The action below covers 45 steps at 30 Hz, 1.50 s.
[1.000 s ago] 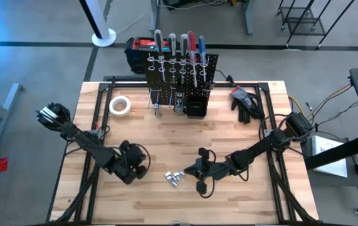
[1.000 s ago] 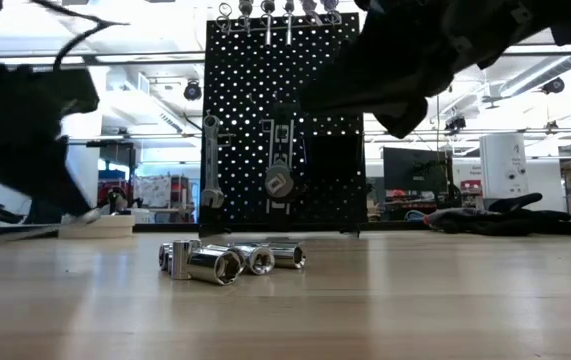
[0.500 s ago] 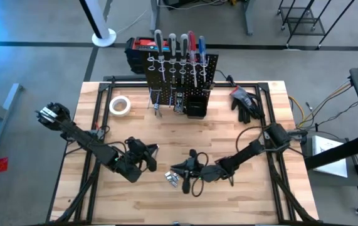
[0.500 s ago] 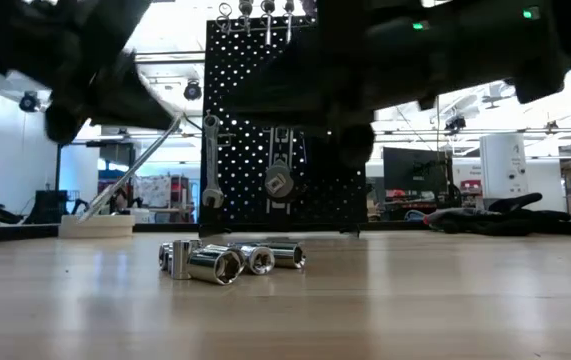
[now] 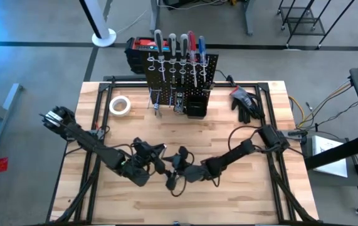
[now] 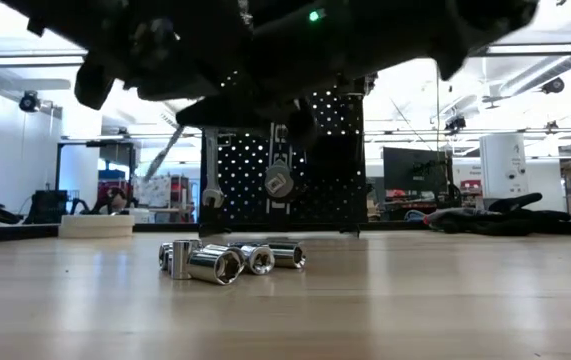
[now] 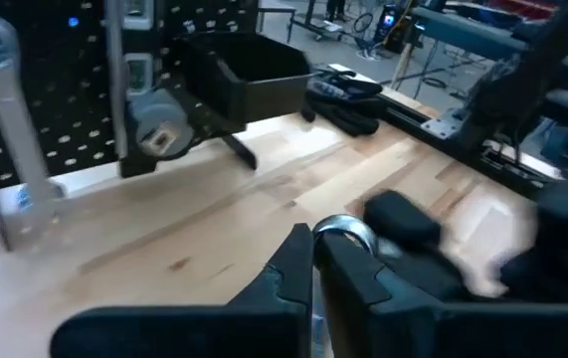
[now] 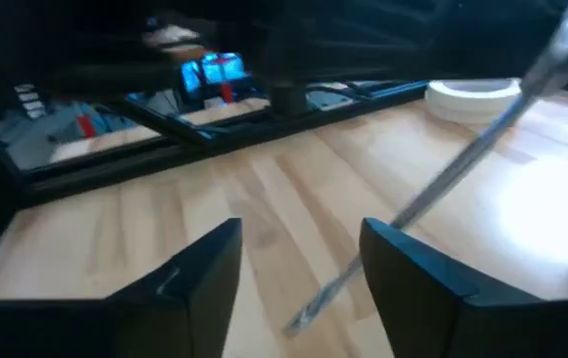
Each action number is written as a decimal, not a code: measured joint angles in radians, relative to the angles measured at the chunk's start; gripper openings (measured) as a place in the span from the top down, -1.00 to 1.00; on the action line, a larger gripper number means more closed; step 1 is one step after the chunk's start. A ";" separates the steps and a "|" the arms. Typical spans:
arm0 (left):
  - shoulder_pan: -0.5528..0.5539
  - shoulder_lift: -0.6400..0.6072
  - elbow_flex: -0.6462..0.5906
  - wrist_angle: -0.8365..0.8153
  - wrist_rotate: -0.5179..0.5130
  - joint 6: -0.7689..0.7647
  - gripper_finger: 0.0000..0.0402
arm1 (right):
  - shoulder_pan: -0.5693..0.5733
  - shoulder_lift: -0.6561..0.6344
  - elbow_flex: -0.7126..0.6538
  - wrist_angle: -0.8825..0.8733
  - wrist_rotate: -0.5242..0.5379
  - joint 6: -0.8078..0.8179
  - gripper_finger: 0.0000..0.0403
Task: Hang tools onto peg board
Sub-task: Hang the wrench on the peg board
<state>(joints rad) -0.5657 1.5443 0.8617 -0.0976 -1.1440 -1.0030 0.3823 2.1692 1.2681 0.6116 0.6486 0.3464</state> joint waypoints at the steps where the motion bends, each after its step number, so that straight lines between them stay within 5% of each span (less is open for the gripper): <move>1: 0.000 0.008 0.015 0.002 0.001 0.014 1.00 | -0.008 -0.001 0.005 -0.028 0.000 0.009 -0.05; 7: -0.001 0.013 0.046 0.009 0.007 0.032 0.99 | -0.023 -0.001 0.016 -0.136 -0.001 0.047 0.09; 19: -0.003 0.007 0.042 -0.019 0.010 0.033 1.00 | 0.012 -0.003 0.015 -0.168 0.012 0.036 0.92; 26: -0.003 0.007 0.042 -0.019 0.005 0.026 1.00 | 0.053 -0.011 0.015 -0.185 0.263 -0.003 0.99; 31: -0.007 0.005 0.042 -0.019 0.004 0.025 1.00 | 0.079 -0.025 0.014 -0.201 0.389 -0.031 0.89; 41: -0.005 0.005 0.041 -0.018 0.006 0.013 1.00 | 0.049 -0.036 0.013 -0.195 0.309 -0.064 0.10; 45: -0.005 0.005 0.041 -0.015 0.007 0.010 1.00 | -0.014 -0.034 0.012 -0.196 0.188 -0.080 -0.06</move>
<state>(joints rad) -0.5710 1.5494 0.9031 -0.1123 -1.1365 -0.9928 0.3680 2.1353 1.2800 0.4161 0.8367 0.2663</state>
